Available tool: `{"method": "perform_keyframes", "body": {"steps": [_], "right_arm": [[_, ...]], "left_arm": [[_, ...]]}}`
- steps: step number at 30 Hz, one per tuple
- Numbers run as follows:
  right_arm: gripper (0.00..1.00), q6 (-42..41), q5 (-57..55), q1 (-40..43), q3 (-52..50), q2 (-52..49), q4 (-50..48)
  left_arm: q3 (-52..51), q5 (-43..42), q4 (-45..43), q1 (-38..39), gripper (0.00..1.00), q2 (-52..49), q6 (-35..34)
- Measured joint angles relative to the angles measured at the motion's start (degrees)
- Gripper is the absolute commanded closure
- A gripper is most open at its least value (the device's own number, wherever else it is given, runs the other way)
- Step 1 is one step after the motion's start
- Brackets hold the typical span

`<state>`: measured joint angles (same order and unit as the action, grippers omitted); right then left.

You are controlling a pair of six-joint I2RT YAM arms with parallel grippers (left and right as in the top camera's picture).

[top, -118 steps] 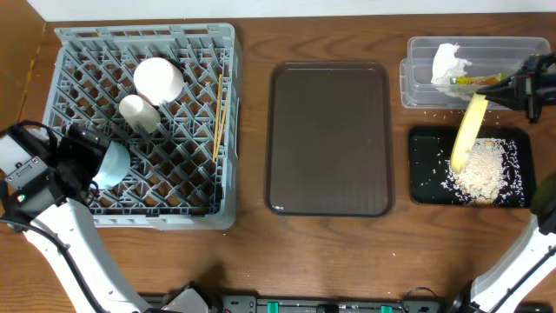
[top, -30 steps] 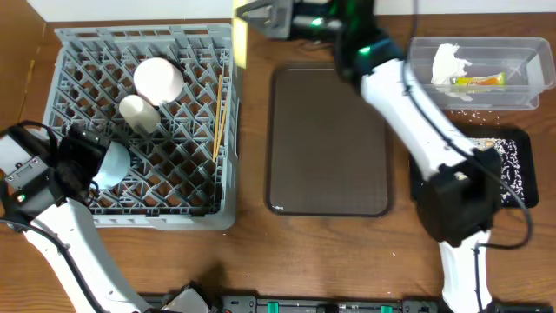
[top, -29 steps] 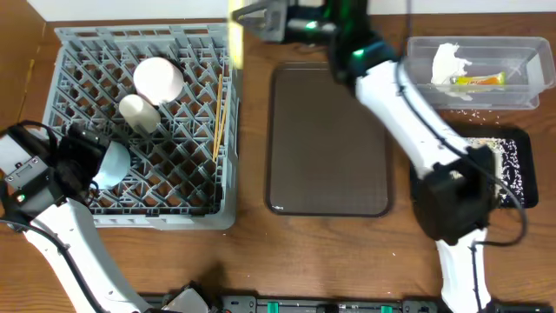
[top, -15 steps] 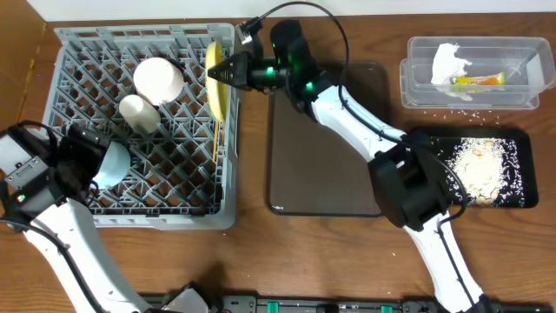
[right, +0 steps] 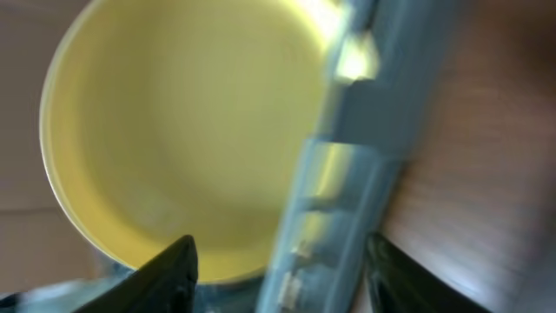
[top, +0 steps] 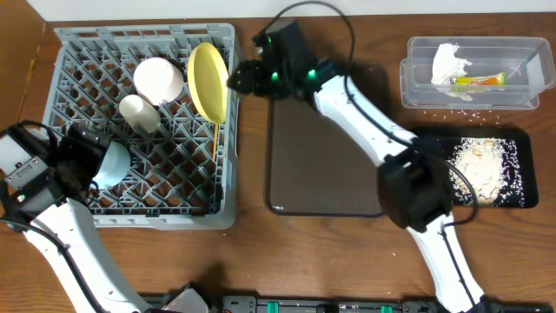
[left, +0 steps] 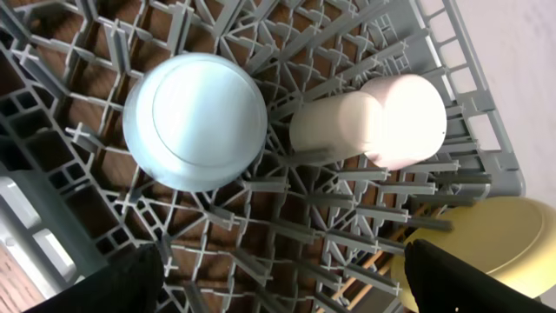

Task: Sort waste into correct bins and load items into the dishwasher
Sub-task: 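Release the plate and lift the right gripper away from the rack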

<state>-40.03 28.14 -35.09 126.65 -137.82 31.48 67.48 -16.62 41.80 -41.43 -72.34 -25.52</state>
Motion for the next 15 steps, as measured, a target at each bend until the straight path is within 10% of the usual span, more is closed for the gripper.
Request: {"method": "perform_keyframes", "body": {"steps": [11,13,15], "right_arm": [[0.4,20.0,-33.03,7.82,5.4,25.33,36.13],[0.01,23.06,-35.39,9.62,5.68,27.74,42.42],[0.01,25.22,-36.92,11.13,5.73,28.46,47.6]], "left_arm": [[0.0,0.02,-0.02,0.0,0.1,0.0,0.0],[0.0,0.02,-0.04,0.0,0.1,0.0,0.0],[0.0,0.02,0.0,0.0,0.1,0.0,0.0]]}}
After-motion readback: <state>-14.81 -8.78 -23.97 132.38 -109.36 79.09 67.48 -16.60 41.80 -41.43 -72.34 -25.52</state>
